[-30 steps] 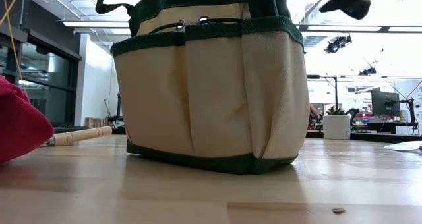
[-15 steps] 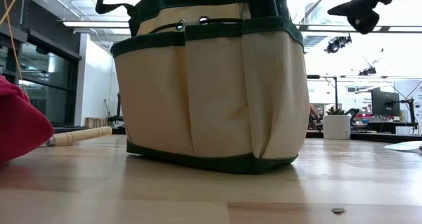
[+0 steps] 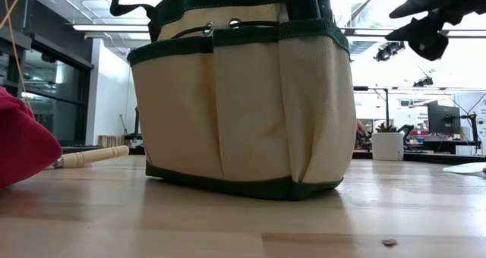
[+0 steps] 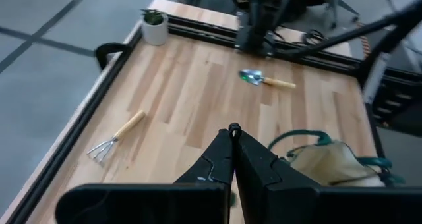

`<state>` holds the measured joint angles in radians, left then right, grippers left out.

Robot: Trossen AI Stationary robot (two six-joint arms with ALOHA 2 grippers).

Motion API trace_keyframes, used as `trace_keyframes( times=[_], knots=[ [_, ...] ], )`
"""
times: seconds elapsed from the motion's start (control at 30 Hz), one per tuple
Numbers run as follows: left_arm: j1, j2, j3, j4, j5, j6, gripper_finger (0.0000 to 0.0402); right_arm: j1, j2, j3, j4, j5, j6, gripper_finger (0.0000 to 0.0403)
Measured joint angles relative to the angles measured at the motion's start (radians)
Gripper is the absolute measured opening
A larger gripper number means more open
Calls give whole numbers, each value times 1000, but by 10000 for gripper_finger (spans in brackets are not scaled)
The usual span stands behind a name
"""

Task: Pick & Place Garden tools in Gardening bag
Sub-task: Put the green shear scissors into the light brown gardening bag

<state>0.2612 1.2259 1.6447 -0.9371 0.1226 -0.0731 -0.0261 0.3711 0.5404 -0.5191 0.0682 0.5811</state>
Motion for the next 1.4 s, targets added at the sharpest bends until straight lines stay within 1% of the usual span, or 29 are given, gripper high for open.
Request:
trace_keyframes(
  times=[0.23,0.33,0.63,0.83,1.07,1.33,1.4],
  knots=[
    [0,0,0,0,142,77,0,0,0,0,-1,2,-9,184],
    [0,0,0,0,204,136,0,0,1,0,-1,3,-9,184],
    [0,0,0,0,336,244,0,0,1,0,-1,3,-9,184],
    [0,0,0,1,387,262,0,0,1,1,-1,3,-9,184],
    [0,0,0,8,399,261,0,0,1,1,-1,3,-9,184],
    [0,1,0,66,402,262,0,0,1,1,-1,3,-9,184],
    [0,1,0,67,417,266,0,0,1,1,-1,3,-9,184]
  ],
)
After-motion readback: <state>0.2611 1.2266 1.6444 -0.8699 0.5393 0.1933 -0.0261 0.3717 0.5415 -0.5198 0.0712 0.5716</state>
